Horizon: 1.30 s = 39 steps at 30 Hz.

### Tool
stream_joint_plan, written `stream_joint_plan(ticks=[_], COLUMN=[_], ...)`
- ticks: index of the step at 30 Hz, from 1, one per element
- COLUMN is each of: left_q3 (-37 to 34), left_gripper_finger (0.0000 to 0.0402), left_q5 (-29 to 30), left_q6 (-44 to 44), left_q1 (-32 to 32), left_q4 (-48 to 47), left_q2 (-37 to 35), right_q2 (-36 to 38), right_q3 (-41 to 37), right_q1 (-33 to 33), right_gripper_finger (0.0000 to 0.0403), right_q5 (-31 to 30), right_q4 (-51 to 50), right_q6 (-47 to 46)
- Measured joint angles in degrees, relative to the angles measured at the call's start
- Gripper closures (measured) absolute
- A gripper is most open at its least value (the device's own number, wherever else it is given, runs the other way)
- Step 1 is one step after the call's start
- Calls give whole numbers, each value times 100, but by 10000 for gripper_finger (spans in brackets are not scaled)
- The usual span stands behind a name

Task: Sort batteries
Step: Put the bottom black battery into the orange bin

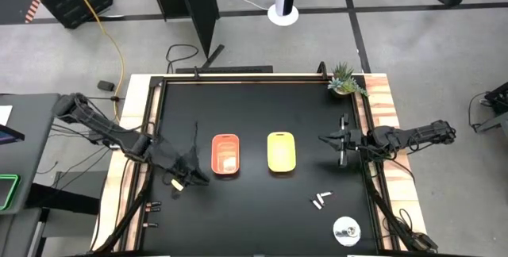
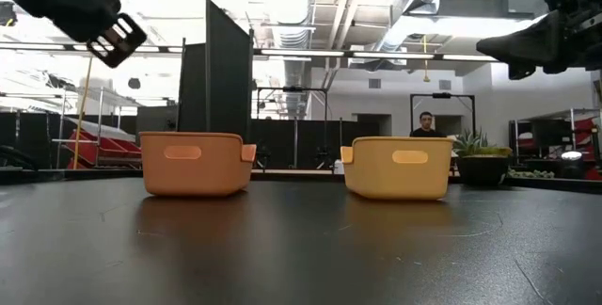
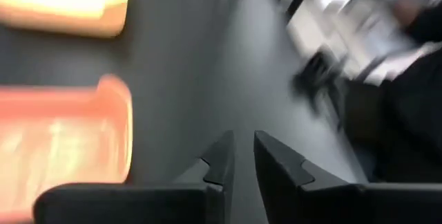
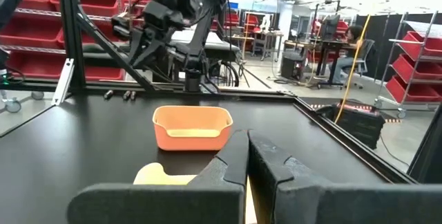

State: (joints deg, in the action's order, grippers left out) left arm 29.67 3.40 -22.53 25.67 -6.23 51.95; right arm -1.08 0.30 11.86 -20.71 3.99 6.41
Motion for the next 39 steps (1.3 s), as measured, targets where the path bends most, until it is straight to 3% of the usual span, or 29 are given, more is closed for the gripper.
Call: stream_joint_plan(ticks=[7,9,14,23,32,39], left_q3=[1868,2221,2619,2663,2663,2665], left_gripper_finger=[311,301,272,222,227,227], left_q5=[400,366,-345,-836,-1382,-1249], left_q6=[-1414,-1907,-2969,-4135,-5363,-6468], left_q1=[736,991,1609,2384,3107,3679], left_q4=[-3730,-4390,-5244,-5323,-4376,-3625], left_q2=[818,1091,1817,2742,3157,3218], right_q2=[2,0,2,2,2,2], right_q3=[0,0,0,-2,-2,-2], right_q1=[0,0,0,0,7,7], right_gripper_finger=[374,374,374,374,374,374], right_q5=[0,0,0,0,0,0], right_q4=[430,695,1457,2167,2133,2133], right_q6=[-110,-348,-489,-489,-494,-617])
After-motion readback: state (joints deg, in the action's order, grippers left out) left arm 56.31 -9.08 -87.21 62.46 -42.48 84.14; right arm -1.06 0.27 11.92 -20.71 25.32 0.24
